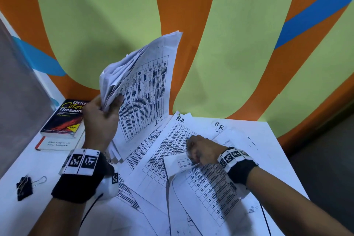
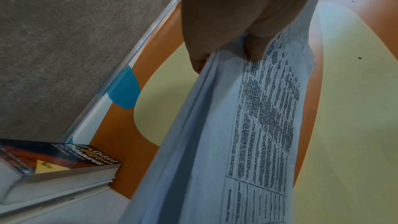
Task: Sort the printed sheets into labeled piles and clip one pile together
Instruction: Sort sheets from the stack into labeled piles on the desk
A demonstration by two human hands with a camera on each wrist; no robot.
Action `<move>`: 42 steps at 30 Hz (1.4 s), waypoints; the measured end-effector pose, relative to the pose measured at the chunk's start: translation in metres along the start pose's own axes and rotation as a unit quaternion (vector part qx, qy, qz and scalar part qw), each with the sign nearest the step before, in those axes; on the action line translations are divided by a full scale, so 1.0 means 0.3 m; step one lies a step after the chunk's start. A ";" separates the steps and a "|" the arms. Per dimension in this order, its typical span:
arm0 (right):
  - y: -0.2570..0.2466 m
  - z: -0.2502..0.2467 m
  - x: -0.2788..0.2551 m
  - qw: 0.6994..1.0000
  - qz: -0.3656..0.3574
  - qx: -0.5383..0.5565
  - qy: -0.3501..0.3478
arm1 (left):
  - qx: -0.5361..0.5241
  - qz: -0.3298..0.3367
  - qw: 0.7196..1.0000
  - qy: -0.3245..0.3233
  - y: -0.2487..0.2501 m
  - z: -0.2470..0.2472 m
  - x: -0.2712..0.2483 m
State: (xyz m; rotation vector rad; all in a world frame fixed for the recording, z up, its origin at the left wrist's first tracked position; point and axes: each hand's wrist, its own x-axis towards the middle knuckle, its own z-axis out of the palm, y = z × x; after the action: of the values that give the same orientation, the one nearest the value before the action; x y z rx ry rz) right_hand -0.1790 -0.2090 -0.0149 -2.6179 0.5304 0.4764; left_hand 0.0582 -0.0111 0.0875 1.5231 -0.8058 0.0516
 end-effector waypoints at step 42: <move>-0.171 -0.005 0.033 0.995 -0.077 0.058 -0.038 | 0.003 -0.039 0.999 0.008 -0.019 -0.061 -0.003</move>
State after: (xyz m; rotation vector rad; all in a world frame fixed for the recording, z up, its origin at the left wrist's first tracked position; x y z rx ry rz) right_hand -0.1479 -0.1695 -0.0005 -2.4952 0.3172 0.4791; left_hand 0.0683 0.0051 0.0850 1.5565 -0.7337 0.0095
